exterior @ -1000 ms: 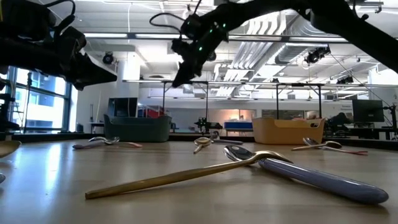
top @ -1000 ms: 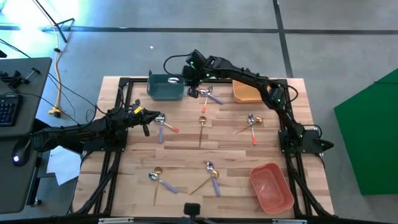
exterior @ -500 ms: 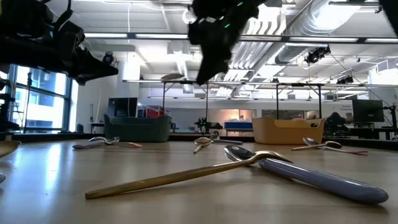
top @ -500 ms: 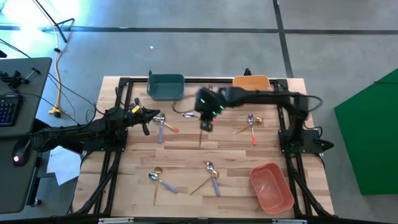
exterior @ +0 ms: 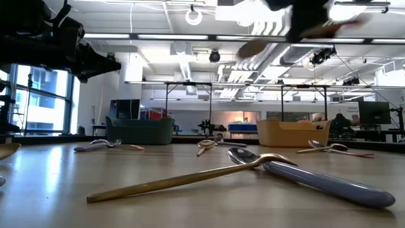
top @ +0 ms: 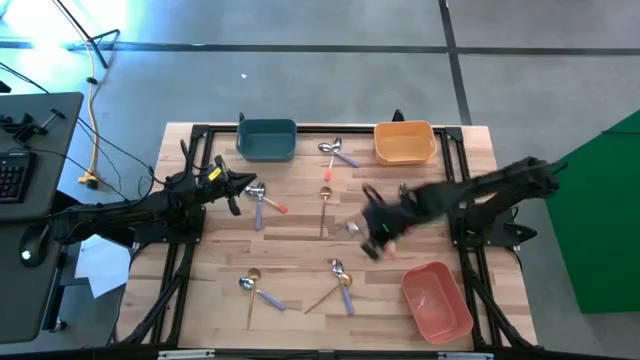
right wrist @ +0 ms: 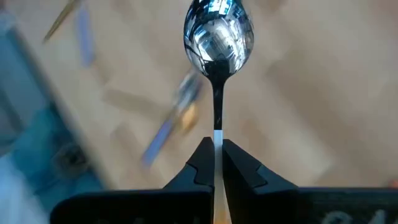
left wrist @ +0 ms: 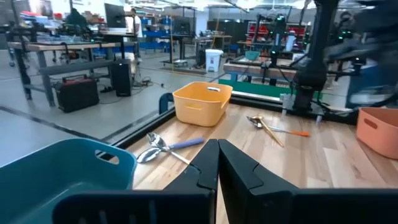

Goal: Sort silverware by color (type)
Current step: Put the center orange spoon into the orange bin

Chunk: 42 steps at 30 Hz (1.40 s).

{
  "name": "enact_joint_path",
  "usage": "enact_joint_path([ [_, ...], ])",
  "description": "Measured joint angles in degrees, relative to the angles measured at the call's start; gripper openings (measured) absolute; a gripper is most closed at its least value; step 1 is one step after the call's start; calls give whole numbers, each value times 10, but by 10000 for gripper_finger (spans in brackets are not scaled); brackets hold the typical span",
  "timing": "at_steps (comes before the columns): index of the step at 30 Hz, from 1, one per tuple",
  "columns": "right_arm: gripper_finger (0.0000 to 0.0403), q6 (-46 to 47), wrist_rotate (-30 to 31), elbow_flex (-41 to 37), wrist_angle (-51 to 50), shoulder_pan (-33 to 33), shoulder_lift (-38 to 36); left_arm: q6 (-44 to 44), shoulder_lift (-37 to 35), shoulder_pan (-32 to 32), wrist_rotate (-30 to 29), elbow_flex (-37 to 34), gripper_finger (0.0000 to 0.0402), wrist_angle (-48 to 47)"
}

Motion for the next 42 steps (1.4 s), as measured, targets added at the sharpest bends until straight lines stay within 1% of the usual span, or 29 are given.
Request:
enact_joint_path([
  [4, 1, 173, 69, 3, -45, 111, -17, -1, 0, 0, -11, 0, 0, 0],
  [7, 1, 299, 92, 3, -81, 204, -13, -1, 0, 0, -18, 0, 0, 2],
  [11, 1, 449, 104, 3, -145, 297, 13, -1, 0, 0, -19, 0, 0, 4],
  [13, 1, 510, 94, 3, -169, 329, 27, -5, 0, 0, -18, 0, 0, 4],
  [15, 1, 552, 80, 3, -188, 356, 38, -9, 0, 0, -18, 0, 0, 3],
  [21, 1, 608, 69, 3, -195, 398, 62, -29, 0, 0, -13, 0, 0, -5],
  [26, 0, 613, 65, -3, -185, 408, 76, -41, 0, 0, -13, 0, 0, -10],
  [32, 0, 610, 41, -75, -73, 408, 77, -41, 0, 0, -13, 0, 0, -11],
  [38, 0, 596, 30, -141, -10, 408, 77, -37, 0, 0, -12, 0, 0, -11],
  [42, 0, 595, 29, -181, 50, 408, 77, -37, 0, 0, -12, 0, 0, -14],
])
